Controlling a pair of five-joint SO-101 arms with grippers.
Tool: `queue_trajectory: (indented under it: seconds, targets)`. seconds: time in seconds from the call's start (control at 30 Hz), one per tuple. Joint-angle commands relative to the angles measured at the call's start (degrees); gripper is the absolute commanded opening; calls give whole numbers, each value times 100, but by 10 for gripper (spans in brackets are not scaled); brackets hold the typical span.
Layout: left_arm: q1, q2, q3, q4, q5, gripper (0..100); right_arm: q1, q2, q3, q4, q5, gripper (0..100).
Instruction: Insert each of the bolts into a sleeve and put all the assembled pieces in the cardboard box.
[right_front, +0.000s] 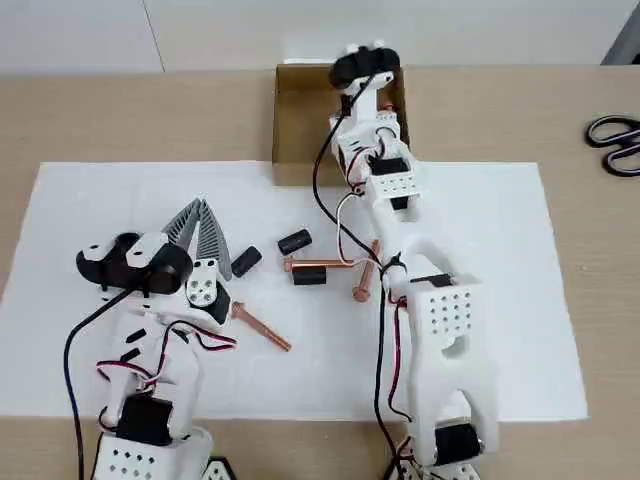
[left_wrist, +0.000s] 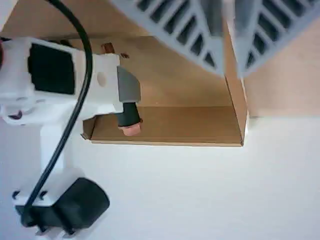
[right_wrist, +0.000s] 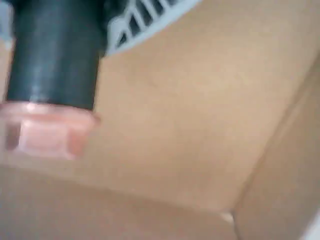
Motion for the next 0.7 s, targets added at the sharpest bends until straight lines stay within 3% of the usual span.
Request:
queue_trajectory:
  seconds: [0.0,0.27,0.5,0.67]
  targets:
    - [-9,-62,-31,-158,-18,6,-40,57,-580,-48,-35,8]
    - [-9,-62,-31,-158,-9,6,-119,119,-589,215,-35,14]
    - [-9,-62,-31,-158,-9,6,-145,101,-589,971,369,221]
    - [-9,-62,-31,-158,-9,6,-66,66,-589,1033,475,203]
